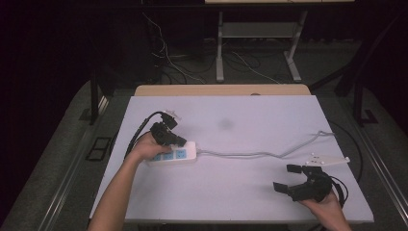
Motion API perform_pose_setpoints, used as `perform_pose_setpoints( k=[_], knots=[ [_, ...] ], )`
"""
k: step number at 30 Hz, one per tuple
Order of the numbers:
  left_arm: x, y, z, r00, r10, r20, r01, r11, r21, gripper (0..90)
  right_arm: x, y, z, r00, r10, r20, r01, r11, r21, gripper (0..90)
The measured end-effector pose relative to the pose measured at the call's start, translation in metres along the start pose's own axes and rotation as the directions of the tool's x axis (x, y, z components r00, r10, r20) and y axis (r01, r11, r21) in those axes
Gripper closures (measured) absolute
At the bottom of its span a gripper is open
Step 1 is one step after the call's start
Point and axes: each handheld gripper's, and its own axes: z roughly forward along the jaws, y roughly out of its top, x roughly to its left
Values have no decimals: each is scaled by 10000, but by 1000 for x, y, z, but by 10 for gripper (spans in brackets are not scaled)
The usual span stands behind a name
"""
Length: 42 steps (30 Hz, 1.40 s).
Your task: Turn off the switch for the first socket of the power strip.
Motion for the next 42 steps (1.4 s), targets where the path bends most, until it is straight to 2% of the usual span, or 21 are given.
perform_pose_setpoints(
  k=[4,8,9,10,11,14,17,26,28,42],
  knots=[
    [-4,1,0,9997,124,-222,-122,9999,83,896,0,0,-1,10000,17,-2,-17,10000,-33,6],
    [-6,2,0,9994,217,-272,-211,9996,205,896,-1,0,-2,10000,5,15,-5,9999,-109,6],
    [-6,2,0,9994,272,-229,-267,9994,233,895,-1,0,-2,10000,11,12,-11,9999,-120,6],
    [-7,2,-2,9997,255,-40,-255,9997,40,895,-1,1,-2,10000,39,22,-39,9999,-127,6],
    [-8,3,-3,9990,398,-197,-395,9991,168,895,-1,1,-3,10000,46,27,-46,9999,-159,6],
    [-10,5,-7,9974,652,-299,-641,9973,371,895,-2,1,-3,10000,64,18,-64,9998,-202,6],
    [-9,4,-14,9981,529,-315,-529,9986,13,894,-2,1,-3,10000,88,26,-88,9997,-212,6],
    [-8,2,-29,9979,323,-563,-345,9986,-390,894,-2,1,-3,10000,86,23,-86,9998,-192,6],
    [-10,3,-32,9979,254,-588,-287,9980,-561,894,-2,1,-2,10000,77,30,-77,9998,-185,6],
    [-28,-3,-64,9947,158,-1017,-253,9953,-931,894,-1,2,-2,10000,49,-16,-49,9998,-188,6]
  ],
)
